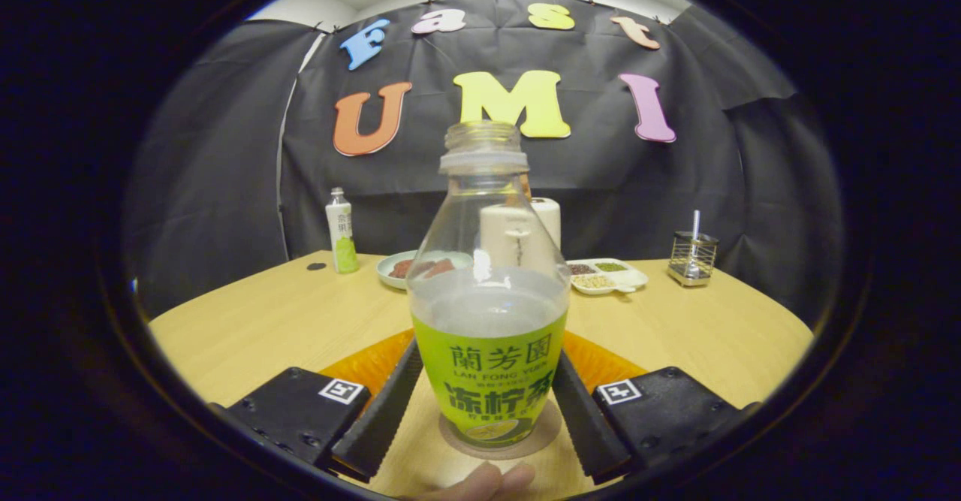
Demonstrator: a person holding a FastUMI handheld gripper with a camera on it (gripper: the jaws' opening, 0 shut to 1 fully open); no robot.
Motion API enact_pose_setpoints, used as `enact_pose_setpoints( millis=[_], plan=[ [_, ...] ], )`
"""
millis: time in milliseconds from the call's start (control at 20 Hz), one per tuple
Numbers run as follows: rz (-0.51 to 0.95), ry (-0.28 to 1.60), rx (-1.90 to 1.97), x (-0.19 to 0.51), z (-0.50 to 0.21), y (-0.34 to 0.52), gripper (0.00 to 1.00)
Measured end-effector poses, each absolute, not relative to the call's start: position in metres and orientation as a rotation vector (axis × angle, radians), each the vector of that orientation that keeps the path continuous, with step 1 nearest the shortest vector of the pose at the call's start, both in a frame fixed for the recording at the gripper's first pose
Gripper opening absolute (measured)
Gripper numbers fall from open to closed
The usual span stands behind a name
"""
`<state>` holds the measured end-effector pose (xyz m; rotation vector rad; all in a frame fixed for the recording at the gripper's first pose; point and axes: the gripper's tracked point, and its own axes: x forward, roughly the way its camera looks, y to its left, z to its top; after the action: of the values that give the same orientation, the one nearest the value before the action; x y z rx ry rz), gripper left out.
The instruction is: Take the bottle from table, then pour the juice into the cup, finally place the bottle on the coaster
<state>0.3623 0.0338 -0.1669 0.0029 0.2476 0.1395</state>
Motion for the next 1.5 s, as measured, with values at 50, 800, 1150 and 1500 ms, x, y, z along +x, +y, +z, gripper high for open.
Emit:
enact_pose_setpoints(
  millis=[50, 800, 1150, 1500],
  plan=[
    [0.139, 0.239, 0.003, 0.360, -0.166, 0.034, 0.98],
    [0.091, 0.091, -0.070, 0.305, -0.095, 0.038, 0.98],
    [0.037, 0.092, -0.061, 0.266, -0.075, 0.021, 1.00],
    [-0.066, 0.076, -0.120, 0.188, -0.070, -0.020, 1.00]
  ],
)
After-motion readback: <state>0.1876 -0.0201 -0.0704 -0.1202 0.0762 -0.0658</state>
